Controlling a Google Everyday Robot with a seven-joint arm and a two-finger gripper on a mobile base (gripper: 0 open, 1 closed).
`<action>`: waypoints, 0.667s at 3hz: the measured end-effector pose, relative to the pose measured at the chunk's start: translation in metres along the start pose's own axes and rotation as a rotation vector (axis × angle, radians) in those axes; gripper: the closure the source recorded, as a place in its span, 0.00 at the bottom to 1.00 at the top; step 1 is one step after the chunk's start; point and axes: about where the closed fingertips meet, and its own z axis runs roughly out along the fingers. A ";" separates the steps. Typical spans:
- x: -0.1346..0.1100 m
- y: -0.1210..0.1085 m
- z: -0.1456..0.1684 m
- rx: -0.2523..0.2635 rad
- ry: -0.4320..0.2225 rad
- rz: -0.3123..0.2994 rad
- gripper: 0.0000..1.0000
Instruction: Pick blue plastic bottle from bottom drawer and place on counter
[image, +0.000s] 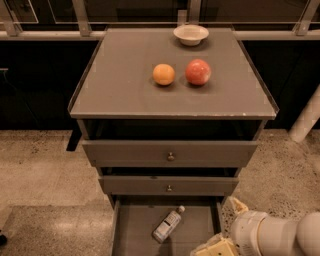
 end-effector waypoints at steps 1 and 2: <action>0.024 -0.018 0.054 -0.003 -0.059 0.015 0.00; 0.044 -0.015 0.076 -0.041 -0.072 0.070 0.00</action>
Offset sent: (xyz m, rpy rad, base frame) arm 0.0188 0.0046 -0.0468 0.0394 -0.0290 -0.0112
